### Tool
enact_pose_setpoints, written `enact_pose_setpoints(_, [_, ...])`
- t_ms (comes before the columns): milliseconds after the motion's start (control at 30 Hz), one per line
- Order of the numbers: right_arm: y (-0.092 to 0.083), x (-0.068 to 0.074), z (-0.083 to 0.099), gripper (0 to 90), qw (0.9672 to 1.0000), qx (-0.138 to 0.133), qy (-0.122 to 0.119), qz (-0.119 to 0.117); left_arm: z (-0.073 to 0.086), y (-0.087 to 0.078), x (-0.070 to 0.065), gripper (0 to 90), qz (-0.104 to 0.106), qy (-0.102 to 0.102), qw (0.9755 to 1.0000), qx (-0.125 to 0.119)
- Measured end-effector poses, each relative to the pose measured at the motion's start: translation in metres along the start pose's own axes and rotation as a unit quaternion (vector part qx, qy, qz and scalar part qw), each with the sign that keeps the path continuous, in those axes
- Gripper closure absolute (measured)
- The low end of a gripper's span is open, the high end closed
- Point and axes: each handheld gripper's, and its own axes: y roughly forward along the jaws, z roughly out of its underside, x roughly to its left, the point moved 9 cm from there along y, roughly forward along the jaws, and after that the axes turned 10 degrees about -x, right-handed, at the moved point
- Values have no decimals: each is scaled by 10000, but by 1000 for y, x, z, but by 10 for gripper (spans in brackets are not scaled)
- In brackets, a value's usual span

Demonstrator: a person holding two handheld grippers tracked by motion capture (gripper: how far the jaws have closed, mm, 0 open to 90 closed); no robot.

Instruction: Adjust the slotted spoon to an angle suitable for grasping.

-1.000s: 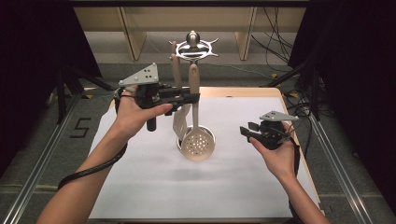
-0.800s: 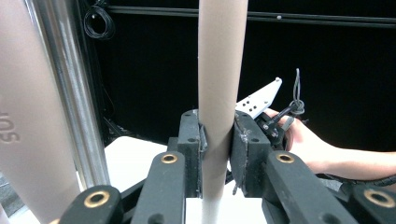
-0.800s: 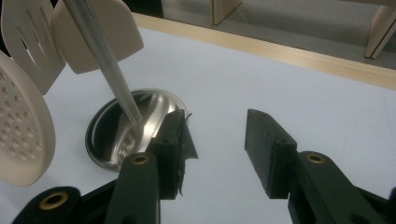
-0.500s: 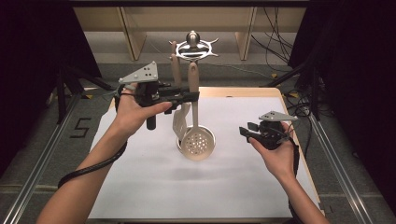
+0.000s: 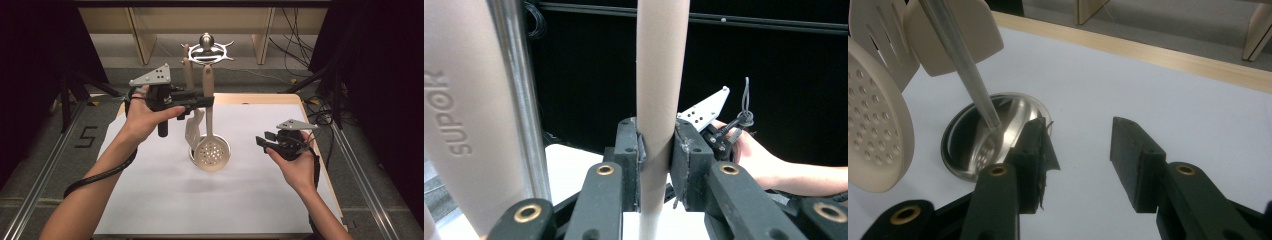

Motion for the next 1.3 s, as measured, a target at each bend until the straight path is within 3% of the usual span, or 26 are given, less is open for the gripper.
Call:
enact_pose_setpoints(67, [-1,-3,-1,589,9999,8,-104,84,1,0,3,746,-20,-31,10000,19])
enact_pose_setpoints(333, [-2,-3,0,589,9999,22,-116,82,5,3,9,744,-78,-167,9998,-25])
enact_pose_setpoints(400, [-2,-3,0,589,9999,25,-112,83,5,3,9,744,-65,-185,9998,-24])
enact_pose_setpoints(467, [1,-3,-2,589,9998,-136,-82,106,5,3,9,743,-70,-201,9998,-29])
enact_pose_setpoints(567, [0,-2,-1,589,9999,-80,7,89,5,4,11,740,-94,-223,9997,-49])
enact_pose_setpoints(600, [-3,-2,0,589,10000,57,-8,58,5,4,11,739,-111,-235,9996,-52])
enact_pose_setpoints(700, [0,-2,-1,589,9999,-80,9,91,6,4,12,733,-171,-253,9995,-67])
enact_pose_setpoints(900, [0,-3,-1,588,9999,-60,-127,28,8,3,12,722,-312,-352,9987,-200])
enact_pose_setpoints(967, [-1,-5,1,587,9997,31,-216,53,8,2,11,714,-447,-299,9983,-226])
enact_pose_setpoints(1033, [-2,-4,2,584,9998,107,-156,72,8,-1,9,683,-623,-179,9976,-236])
enact_pose_setpoints(1100, [-3,-2,3,580,9999,95,-45,54,8,-7,7,597,-839,83,9962,-208])
enact_pose_setpoints(1167, [-4,-6,2,578,9998,44,-174,63,9,-15,2,521,-1040,368,9937,-178])
enact_pose_setpoints(1200, [-5,-5,2,578,10000,34,-7,76,8,-18,2,493,-1117,465,9925,-177])
enact_pose_setpoints(1233, [-5,-9,1,578,9998,-59,-193,63,7,-23,1,477,-1233,566,9906,-188])
enact_pose_setpoints(1300, [-8,-11,2,578,9999,33,25,148,3,-31,-1,463,-1366,666,9881,-251])
